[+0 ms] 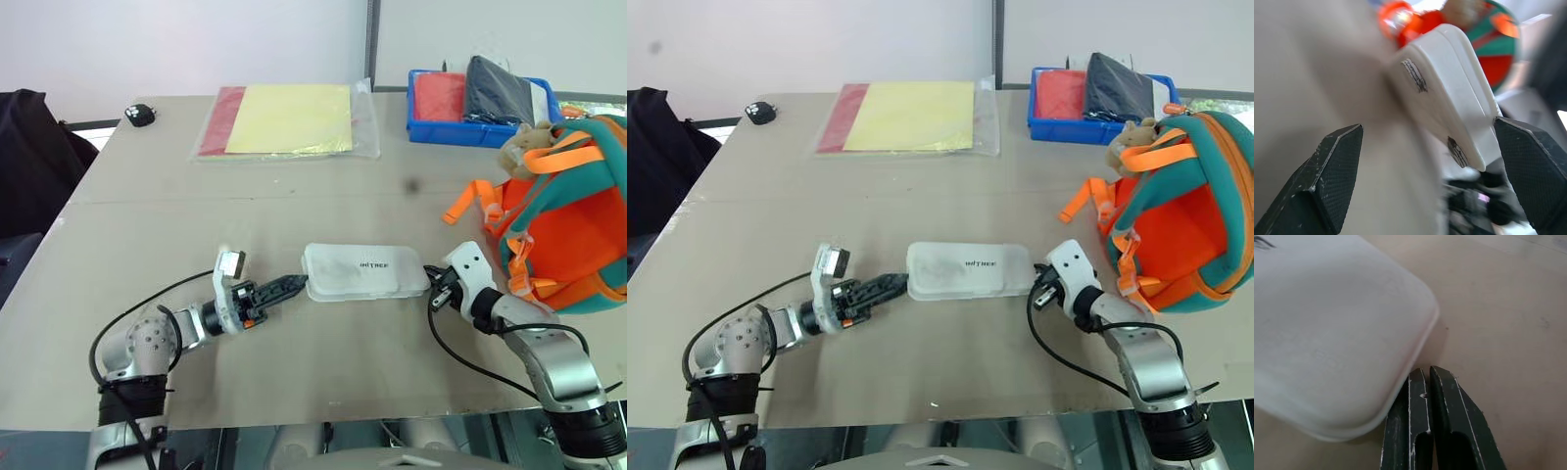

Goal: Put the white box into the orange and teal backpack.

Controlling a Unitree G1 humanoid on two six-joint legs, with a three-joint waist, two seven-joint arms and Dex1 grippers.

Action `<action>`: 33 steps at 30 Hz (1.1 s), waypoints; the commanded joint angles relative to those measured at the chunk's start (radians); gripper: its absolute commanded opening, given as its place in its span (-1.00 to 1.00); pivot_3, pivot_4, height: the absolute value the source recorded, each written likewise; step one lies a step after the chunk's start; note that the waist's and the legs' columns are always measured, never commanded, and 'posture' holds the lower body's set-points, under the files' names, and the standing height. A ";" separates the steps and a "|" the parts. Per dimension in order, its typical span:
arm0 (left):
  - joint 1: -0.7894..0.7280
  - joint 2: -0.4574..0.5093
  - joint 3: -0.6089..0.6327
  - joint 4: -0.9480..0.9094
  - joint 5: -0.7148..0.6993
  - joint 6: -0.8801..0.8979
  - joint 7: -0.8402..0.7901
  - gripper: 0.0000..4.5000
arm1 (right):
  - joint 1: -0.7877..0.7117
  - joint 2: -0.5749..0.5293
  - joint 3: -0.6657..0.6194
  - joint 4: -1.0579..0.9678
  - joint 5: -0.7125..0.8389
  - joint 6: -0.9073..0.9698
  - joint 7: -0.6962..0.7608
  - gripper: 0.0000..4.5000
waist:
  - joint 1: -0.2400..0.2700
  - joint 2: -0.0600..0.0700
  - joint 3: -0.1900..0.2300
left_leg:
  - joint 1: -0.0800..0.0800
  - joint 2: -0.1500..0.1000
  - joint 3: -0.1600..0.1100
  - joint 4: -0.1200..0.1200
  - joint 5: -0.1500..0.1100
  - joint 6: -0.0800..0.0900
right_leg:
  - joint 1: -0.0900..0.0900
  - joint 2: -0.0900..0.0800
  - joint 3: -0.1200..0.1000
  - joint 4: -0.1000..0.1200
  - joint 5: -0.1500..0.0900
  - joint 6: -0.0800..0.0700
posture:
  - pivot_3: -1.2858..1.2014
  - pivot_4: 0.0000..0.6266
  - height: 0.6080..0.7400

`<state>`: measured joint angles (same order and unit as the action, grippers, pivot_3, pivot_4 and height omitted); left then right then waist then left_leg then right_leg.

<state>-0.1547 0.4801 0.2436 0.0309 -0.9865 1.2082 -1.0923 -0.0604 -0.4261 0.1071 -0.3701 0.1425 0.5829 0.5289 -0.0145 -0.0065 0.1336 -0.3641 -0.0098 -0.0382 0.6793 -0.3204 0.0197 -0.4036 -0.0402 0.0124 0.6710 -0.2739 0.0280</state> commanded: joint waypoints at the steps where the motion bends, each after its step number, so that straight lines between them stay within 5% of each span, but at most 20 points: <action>1: 0.019 -0.022 -0.050 0.000 0.031 -0.034 0.029 0.95 | -0.015 0.009 0.037 -0.035 0.016 -0.046 0.031 -1.00 | 0.001 0.000 0.000 | 0.000 0.000 0.000 0.000 0.000 0.000 | 0.000 0.000 0.000 0.000 0.000 0.000 | 0.03 -0.52 1.00; 12: 0.027 -0.023 0.023 0.082 0.111 -0.131 0.209 0.95 | -0.008 0.014 0.040 -0.027 -0.002 -0.067 0.033 -1.00 | 0.005 0.002 -0.001 | 0.004 0.000 0.000 0.000 -0.001 0.001 | 0.003 0.000 0.000 0.002 0.000 0.000 | 0.03 -0.52 1.00; 25: 0.111 -0.014 0.071 -0.049 -0.075 -0.002 0.196 0.95 | -0.005 0.000 0.060 -0.016 -0.023 -0.101 0.035 -1.00 | -0.019 0.002 -0.001 | 0.005 0.002 -0.001 -0.002 0.001 -0.002 | 0.001 0.002 0.001 0.003 0.000 -0.001 | 0.03 -0.52 1.00; 33: 0.138 -0.007 0.057 -0.041 -0.036 -0.048 0.223 0.95 | 0.004 -0.005 0.057 -0.023 -0.025 -0.103 0.034 -1.00 | -0.019 0.001 -0.001 | 0.003 0.002 -0.001 -0.007 0.002 -0.003 | 0.000 0.001 0.001 -0.001 0.000 -0.001 | 0.03 -0.52 1.00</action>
<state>-0.0361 0.4747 0.3326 -0.0190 -1.0526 1.1552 -0.8984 -0.0551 -0.4313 0.1441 -0.3461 0.1028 0.5036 0.5397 -0.0339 -0.0050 0.1327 -0.3606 -0.0082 -0.0391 0.6719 -0.3186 0.0167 -0.4037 -0.0389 0.0132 0.6698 -0.2734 0.0267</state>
